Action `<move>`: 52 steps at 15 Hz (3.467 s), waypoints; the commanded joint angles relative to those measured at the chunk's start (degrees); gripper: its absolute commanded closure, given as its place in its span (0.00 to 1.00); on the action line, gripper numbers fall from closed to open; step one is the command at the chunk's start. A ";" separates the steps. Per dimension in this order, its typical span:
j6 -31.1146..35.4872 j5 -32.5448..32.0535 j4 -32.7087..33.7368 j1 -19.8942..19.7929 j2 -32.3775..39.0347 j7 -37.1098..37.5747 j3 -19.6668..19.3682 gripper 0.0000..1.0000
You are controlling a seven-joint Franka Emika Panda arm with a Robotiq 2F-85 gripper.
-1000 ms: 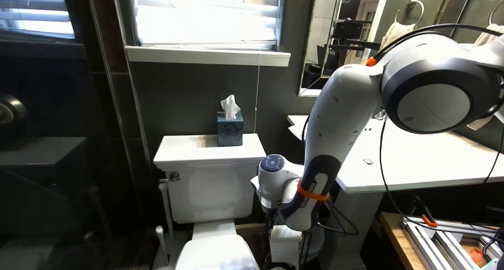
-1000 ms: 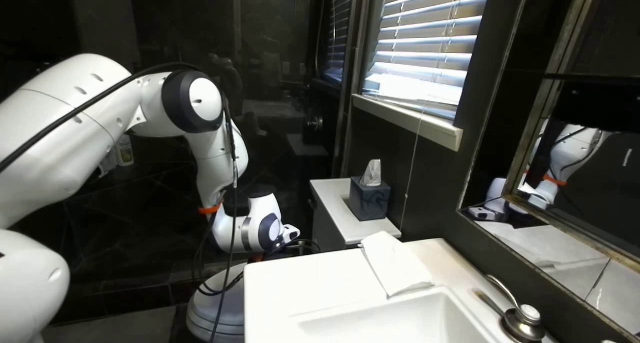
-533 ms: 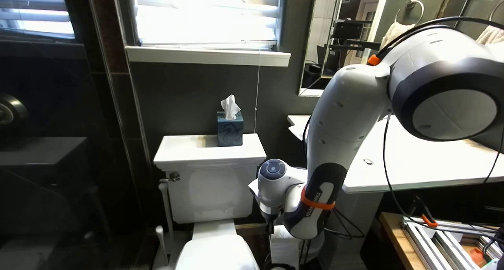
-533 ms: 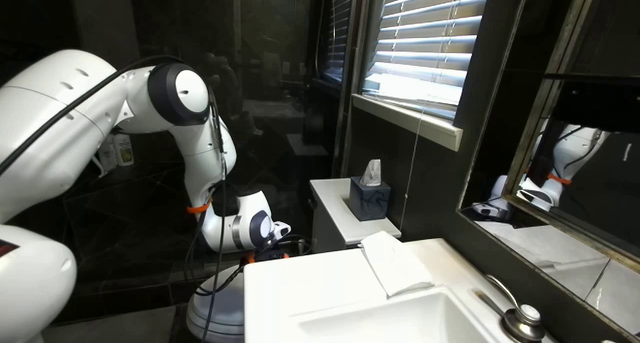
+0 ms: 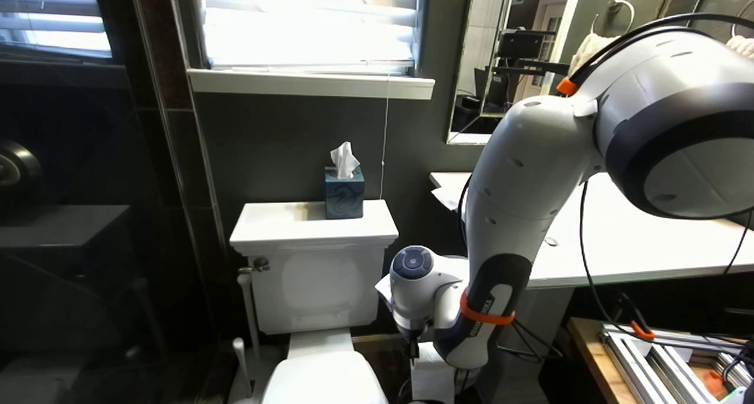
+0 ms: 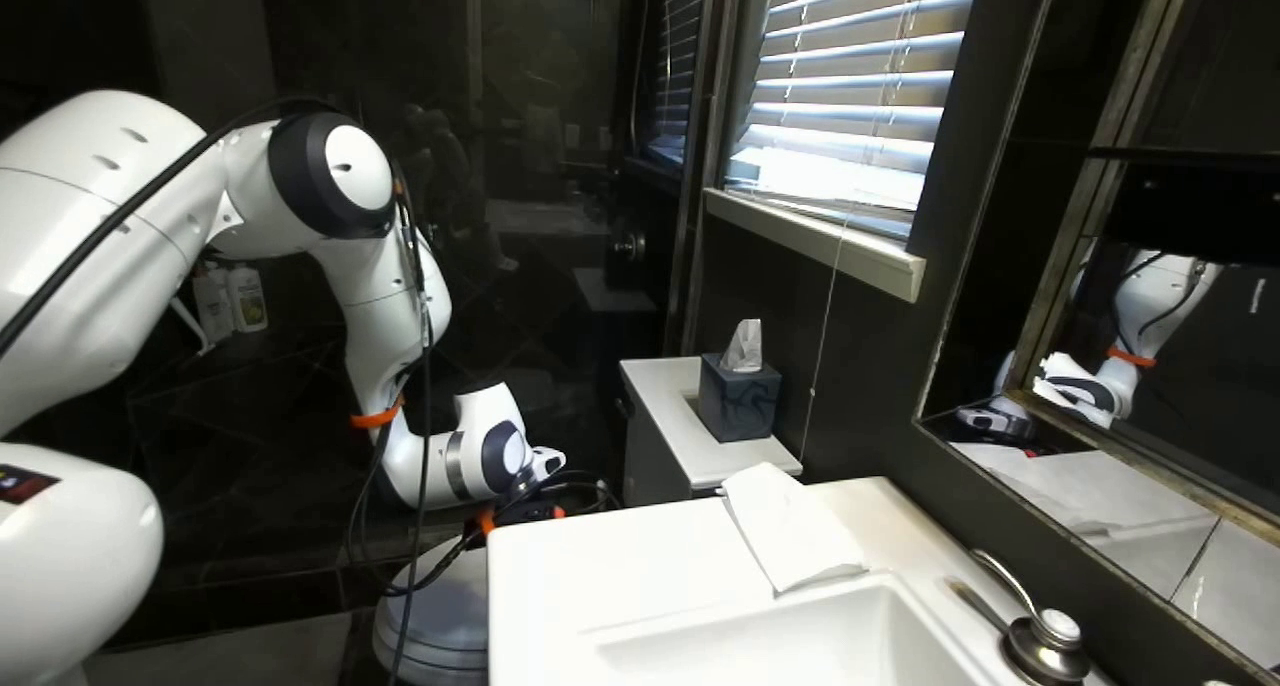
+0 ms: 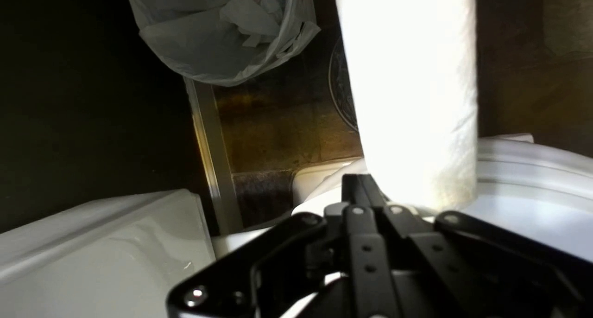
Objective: Put the tissue roll on the tissue holder
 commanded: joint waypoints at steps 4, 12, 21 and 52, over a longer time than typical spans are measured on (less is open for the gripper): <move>4.30 -0.76 -7.77 4.90 -3.38 1.29 -3.65 1.00; 9.42 -0.47 -10.95 11.18 -3.44 -1.69 -7.52 1.00; 7.42 -1.68 -8.97 9.02 -3.47 -6.96 -4.04 1.00; -7.61 -3.13 1.73 6.28 -0.11 -1.20 -1.23 1.00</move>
